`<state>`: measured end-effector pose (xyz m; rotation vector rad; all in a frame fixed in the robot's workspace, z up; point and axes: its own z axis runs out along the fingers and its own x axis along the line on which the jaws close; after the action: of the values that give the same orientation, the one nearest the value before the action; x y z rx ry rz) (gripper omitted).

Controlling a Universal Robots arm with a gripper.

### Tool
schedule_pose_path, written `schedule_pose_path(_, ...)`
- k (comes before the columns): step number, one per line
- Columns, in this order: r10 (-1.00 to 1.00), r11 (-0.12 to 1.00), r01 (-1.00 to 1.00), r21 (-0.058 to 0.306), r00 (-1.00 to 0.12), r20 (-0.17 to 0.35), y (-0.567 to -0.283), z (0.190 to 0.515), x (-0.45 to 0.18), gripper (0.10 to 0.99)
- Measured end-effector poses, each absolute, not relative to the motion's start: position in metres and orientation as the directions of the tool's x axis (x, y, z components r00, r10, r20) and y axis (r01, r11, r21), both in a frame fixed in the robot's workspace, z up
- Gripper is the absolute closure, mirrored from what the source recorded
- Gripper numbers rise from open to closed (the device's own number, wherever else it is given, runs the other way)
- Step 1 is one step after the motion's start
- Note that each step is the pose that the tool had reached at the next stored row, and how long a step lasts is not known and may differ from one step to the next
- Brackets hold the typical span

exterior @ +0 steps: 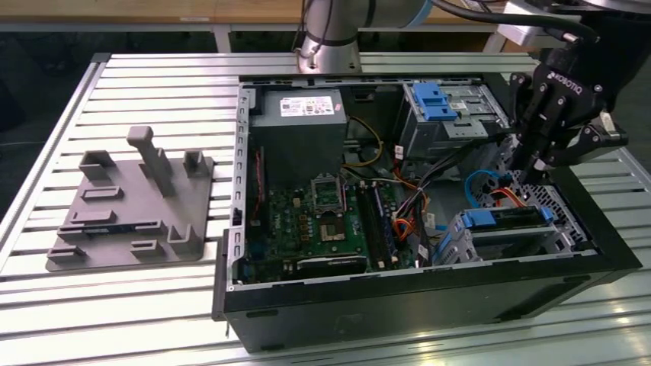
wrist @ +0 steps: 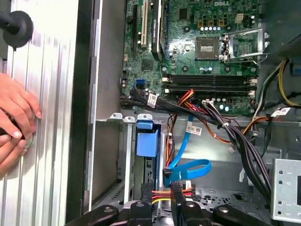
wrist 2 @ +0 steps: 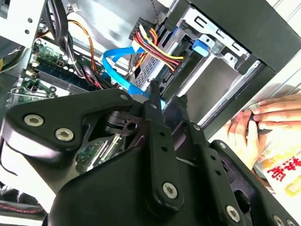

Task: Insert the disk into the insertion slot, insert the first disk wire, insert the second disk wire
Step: 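Insert the second disk wire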

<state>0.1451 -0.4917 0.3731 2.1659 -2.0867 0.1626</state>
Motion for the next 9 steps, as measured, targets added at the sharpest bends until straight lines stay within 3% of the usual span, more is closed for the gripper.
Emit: schedule_pose_path(9, -0.982, -0.037, -0.999, 0.013, 0.039, 0.183, -0.488, 0.3657, 0.1369, 0.784)
